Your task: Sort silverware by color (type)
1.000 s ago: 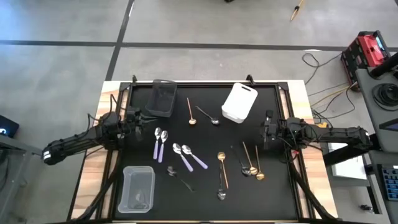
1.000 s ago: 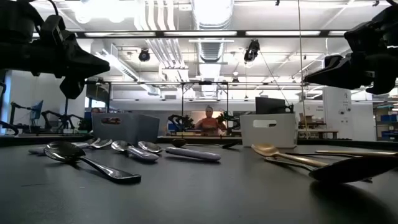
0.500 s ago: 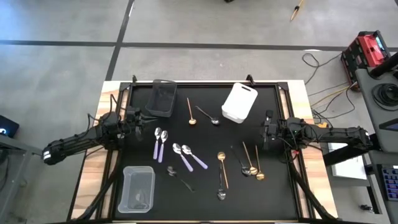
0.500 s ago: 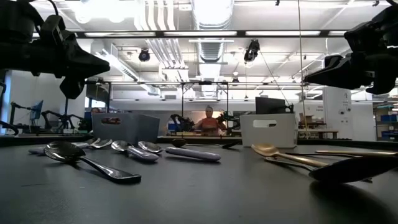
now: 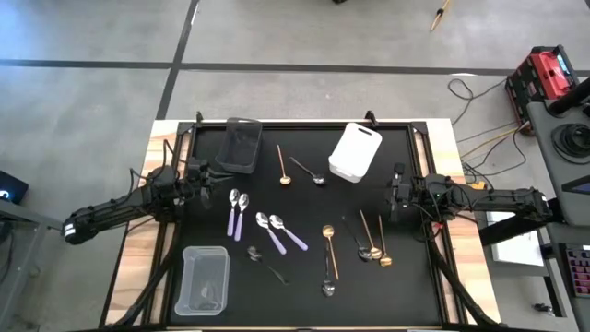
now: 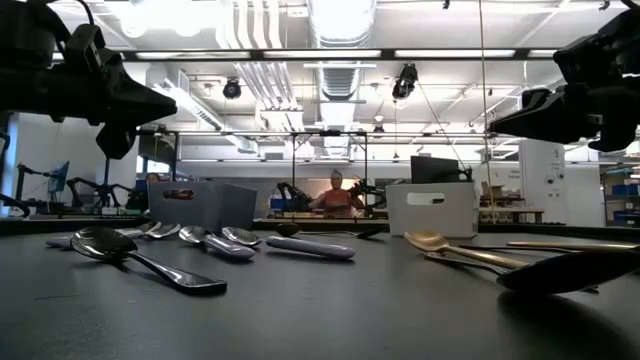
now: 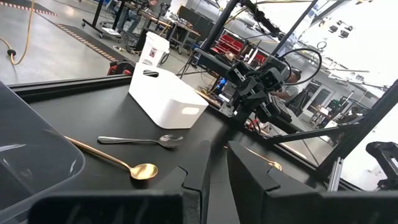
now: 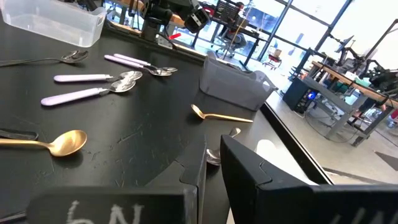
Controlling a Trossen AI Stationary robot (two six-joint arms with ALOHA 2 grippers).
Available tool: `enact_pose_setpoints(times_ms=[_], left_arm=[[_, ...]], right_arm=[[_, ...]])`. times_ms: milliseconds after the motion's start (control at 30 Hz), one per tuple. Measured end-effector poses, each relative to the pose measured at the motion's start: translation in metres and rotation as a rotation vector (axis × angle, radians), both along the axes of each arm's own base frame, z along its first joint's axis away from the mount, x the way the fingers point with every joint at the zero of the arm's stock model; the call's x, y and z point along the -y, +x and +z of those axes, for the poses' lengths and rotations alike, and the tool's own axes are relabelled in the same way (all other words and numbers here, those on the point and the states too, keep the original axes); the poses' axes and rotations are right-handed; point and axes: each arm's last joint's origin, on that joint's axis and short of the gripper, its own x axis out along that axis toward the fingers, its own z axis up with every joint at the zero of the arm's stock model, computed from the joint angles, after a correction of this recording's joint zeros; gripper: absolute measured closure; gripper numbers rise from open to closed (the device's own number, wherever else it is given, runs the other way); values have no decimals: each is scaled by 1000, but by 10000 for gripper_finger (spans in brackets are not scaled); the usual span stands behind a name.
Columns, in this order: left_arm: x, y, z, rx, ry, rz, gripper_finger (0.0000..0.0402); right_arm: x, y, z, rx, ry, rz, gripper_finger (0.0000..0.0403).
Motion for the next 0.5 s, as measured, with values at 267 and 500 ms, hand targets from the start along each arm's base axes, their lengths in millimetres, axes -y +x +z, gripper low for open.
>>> enact_pose_setpoints(times_ms=[267, 500], left_arm=[[0, 0, 0, 0, 0, 0, 364], [0, 0, 0, 0, 0, 0, 363]], right_arm=[[0, 0, 0, 0, 0, 0, 365], [0, 0, 0, -2, -14, 2, 365]])
